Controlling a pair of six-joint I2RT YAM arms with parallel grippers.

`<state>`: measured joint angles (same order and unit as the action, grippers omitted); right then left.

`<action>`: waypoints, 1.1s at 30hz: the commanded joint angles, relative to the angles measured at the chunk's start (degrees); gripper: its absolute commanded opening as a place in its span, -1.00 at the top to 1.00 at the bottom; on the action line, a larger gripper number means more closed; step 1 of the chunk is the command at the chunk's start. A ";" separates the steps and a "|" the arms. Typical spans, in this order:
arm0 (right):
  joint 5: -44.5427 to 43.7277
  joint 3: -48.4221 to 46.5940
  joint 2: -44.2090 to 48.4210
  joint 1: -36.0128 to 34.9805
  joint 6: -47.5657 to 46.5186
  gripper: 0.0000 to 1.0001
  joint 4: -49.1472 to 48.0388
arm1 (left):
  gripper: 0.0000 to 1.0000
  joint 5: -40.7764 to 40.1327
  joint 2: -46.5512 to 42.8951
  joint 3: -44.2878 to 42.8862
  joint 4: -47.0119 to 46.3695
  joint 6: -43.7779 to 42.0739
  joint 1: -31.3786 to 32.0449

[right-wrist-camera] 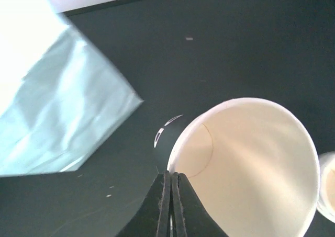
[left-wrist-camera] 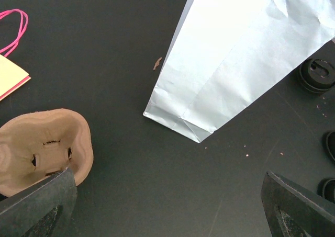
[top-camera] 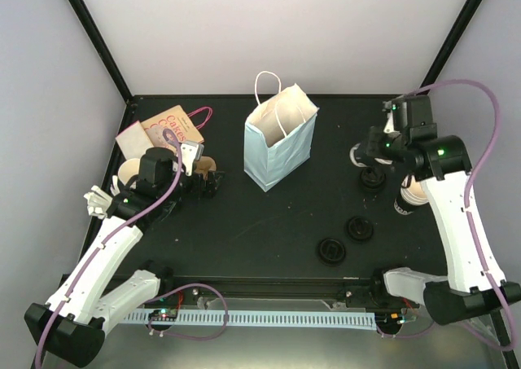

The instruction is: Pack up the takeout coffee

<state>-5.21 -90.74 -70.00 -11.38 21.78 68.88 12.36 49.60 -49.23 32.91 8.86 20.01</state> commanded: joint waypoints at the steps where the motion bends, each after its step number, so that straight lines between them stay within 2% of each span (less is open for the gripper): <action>1: 7.75 5.24 0.75 -5.75 -2.68 0.98 -11.06 | -0.98 1.05 0.23 0.04 -1.38 -1.04 0.30; 4: 6.88 8.91 -0.79 -10.66 -2.05 0.98 -13.38 | -0.97 0.70 0.40 0.04 -1.39 -1.05 0.29; 8: -1.45 12.99 -3.75 -18.78 -0.01 0.98 -15.80 | -0.98 -0.14 0.79 0.01 -1.36 -1.13 0.26; 17: -13.91 18.49 -12.07 -32.51 0.03 0.98 -19.82 | -0.97 -1.95 2.14 -0.21 -0.93 -1.56 0.29; 23: -18.41 18.32 -16.98 -37.38 0.23 0.98 -19.30 | -0.97 -1.95 2.73 -0.23 -0.96 -1.94 0.29; 33: -16.89 19.44 -20.07 -40.83 0.78 0.98 -21.58 | -0.98 -1.79 3.75 -0.31 -1.15 -2.36 0.29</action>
<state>-20.88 -72.14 -89.14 -51.11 21.58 49.56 10.92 53.04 -49.23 32.93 7.49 20.01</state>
